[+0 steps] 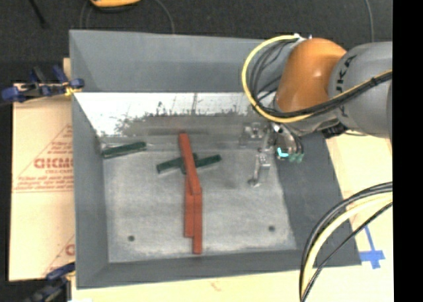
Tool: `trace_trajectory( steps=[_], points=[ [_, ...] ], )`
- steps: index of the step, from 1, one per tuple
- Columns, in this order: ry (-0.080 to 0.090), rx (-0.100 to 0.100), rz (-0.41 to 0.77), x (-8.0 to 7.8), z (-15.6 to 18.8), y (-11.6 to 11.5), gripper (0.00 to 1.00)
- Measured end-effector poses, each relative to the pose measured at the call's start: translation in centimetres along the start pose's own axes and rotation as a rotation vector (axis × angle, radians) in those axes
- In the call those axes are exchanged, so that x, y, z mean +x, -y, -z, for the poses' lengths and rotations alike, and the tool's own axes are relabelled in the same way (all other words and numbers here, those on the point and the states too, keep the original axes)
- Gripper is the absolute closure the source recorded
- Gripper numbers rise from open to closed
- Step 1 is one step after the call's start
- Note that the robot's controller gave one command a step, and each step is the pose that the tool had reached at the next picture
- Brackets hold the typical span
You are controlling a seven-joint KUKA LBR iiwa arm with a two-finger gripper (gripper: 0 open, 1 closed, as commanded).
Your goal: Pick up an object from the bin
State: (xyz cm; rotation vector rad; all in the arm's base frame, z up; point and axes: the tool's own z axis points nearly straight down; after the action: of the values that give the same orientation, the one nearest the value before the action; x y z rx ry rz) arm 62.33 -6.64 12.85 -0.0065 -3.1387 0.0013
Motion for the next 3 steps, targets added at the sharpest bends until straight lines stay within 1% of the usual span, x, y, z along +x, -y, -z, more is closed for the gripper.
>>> trace_trajectory(
  steps=[1,2,3],
  points=[
    [0.008,0.001,0.001,-0.2,0.5,0.0,0.0],
    [0.002,-0.002,-0.071,-2.6,-6.0,-5.1,0.0],
    [0.008,0.0,0.104,-3.1,-0.2,-5.1,0.0]
  ],
)
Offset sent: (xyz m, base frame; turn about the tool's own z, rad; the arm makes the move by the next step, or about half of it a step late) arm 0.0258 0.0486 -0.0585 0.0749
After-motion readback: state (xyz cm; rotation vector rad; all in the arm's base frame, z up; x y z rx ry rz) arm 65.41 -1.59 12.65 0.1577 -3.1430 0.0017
